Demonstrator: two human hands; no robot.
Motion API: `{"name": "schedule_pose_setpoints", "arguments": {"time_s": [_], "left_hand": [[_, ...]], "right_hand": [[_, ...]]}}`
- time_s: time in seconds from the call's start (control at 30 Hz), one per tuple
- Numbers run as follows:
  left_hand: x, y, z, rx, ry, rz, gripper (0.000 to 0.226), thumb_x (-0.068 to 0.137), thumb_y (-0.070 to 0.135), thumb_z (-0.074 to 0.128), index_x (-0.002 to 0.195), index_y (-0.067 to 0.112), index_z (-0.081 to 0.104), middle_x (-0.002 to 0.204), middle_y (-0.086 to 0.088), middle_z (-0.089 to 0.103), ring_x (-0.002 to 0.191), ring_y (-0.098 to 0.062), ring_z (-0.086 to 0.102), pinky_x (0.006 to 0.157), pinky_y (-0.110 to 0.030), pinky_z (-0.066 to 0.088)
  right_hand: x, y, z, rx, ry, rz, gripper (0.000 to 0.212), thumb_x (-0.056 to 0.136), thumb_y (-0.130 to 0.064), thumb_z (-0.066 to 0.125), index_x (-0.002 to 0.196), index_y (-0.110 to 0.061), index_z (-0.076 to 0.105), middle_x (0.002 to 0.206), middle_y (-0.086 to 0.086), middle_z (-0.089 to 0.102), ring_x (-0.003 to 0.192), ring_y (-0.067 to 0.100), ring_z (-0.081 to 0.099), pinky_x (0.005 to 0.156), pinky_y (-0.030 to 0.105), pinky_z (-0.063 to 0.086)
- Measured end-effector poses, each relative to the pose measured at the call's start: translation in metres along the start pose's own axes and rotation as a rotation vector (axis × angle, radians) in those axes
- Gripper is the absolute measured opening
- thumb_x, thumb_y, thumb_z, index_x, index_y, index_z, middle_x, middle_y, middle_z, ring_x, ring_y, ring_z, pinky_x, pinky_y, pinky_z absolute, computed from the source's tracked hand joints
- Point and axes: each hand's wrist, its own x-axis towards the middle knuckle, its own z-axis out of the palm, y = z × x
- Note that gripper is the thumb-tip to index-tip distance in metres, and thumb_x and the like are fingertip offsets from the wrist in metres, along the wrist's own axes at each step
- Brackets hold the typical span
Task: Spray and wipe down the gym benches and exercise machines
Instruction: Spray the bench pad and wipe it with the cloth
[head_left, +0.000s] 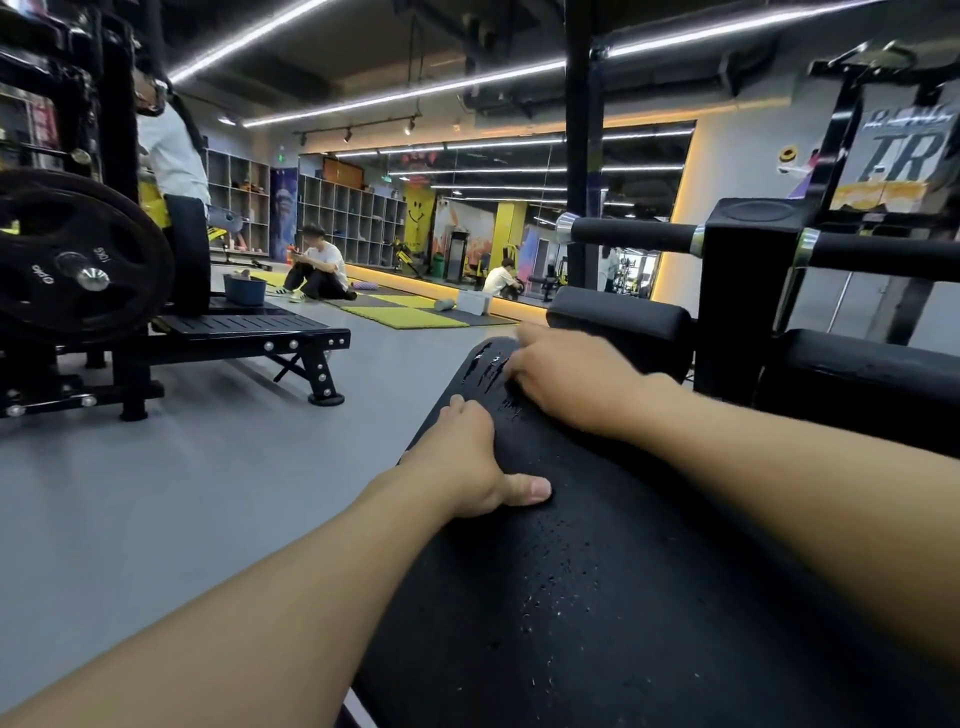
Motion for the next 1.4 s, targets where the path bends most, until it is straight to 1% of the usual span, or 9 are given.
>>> {"name": "schedule_pose_setpoints", "arguments": {"time_s": [0.23,0.37,0.53,0.67,0.83,0.97,1.13,1.27,1.4], "left_hand": [[-0.001,-0.001,0.001,0.009,0.010,0.003,0.099,0.072,0.058,0.081,0.143,0.008,0.033,0.156,-0.013,0.035,0.139,-0.031,0.041,0.108,-0.048,0.043],[0.001,-0.003,0.002,-0.009,0.013,0.004,0.104,0.070,0.061,0.081,0.144,0.008,0.032,0.158,-0.010,0.033,0.142,-0.030,0.038,0.111,-0.049,0.040],[-0.001,-0.002,0.002,-0.002,0.014,0.007,0.097,0.073,0.058,0.081,0.142,0.009,0.033,0.157,-0.012,0.033,0.139,-0.031,0.041,0.108,-0.049,0.043],[0.001,-0.004,0.003,-0.023,0.017,0.020,0.102,0.070,0.060,0.081,0.144,0.009,0.033,0.159,-0.011,0.031,0.144,-0.029,0.035,0.113,-0.049,0.038],[0.000,-0.004,0.003,-0.003,0.016,0.008,0.100,0.071,0.060,0.081,0.142,0.009,0.033,0.157,-0.012,0.032,0.142,-0.031,0.037,0.109,-0.050,0.041],[0.000,-0.004,0.003,-0.031,0.015,0.015,0.102,0.072,0.059,0.081,0.145,0.008,0.029,0.160,-0.011,0.029,0.146,-0.029,0.032,0.114,-0.049,0.036],[0.001,-0.004,0.006,-0.008,0.042,-0.002,0.101,0.070,0.061,0.080,0.143,0.009,0.033,0.157,-0.011,0.032,0.142,-0.029,0.036,0.111,-0.050,0.039],[-0.005,-0.002,0.014,0.032,0.104,-0.042,0.101,0.074,0.066,0.075,0.145,0.008,0.034,0.153,-0.012,0.029,0.143,-0.030,0.030,0.114,-0.049,0.035],[-0.011,0.001,0.011,0.072,0.100,-0.061,0.091,0.078,0.065,0.071,0.139,0.005,0.040,0.146,-0.014,0.037,0.134,-0.031,0.039,0.106,-0.046,0.042]], "right_hand": [[-0.021,-0.019,0.003,-0.006,-0.060,-0.142,0.024,0.101,-0.024,0.048,0.113,-0.023,0.068,0.100,-0.003,0.041,0.082,0.021,0.055,0.067,0.043,0.051],[-0.012,0.006,-0.003,0.001,0.067,0.135,0.026,0.101,-0.020,0.048,0.114,-0.021,0.070,0.099,0.000,0.043,0.087,0.027,0.056,0.064,0.035,0.039],[-0.034,-0.022,0.002,0.000,-0.055,-0.119,0.025,0.101,-0.024,0.047,0.115,-0.026,0.067,0.104,0.000,0.045,0.085,0.024,0.057,0.062,0.039,0.048],[-0.023,0.012,-0.005,-0.023,0.070,0.178,0.027,0.100,-0.020,0.049,0.115,-0.026,0.070,0.097,0.000,0.042,0.090,0.029,0.059,0.065,0.039,0.046],[-0.048,-0.021,-0.001,-0.031,-0.074,-0.104,0.025,0.101,-0.027,0.046,0.115,-0.030,0.067,0.100,-0.003,0.039,0.089,0.025,0.059,0.061,0.040,0.048],[-0.038,0.018,-0.012,-0.042,0.043,0.207,0.028,0.102,-0.023,0.046,0.117,-0.028,0.069,0.102,0.002,0.045,0.093,0.031,0.059,0.068,0.040,0.048],[-0.057,-0.018,-0.001,-0.053,-0.070,-0.082,0.023,0.100,-0.026,0.048,0.113,-0.029,0.067,0.099,-0.002,0.039,0.088,0.026,0.059,0.058,0.037,0.045],[-0.037,0.011,-0.008,-0.084,0.055,0.212,0.022,0.099,-0.018,0.050,0.110,-0.019,0.069,0.096,0.003,0.040,0.088,0.032,0.059,0.061,0.038,0.044],[-0.026,-0.022,0.007,-0.047,-0.068,-0.017,0.024,0.097,-0.020,0.048,0.111,-0.017,0.067,0.106,0.005,0.044,0.091,0.029,0.057,0.064,0.040,0.047]]}}
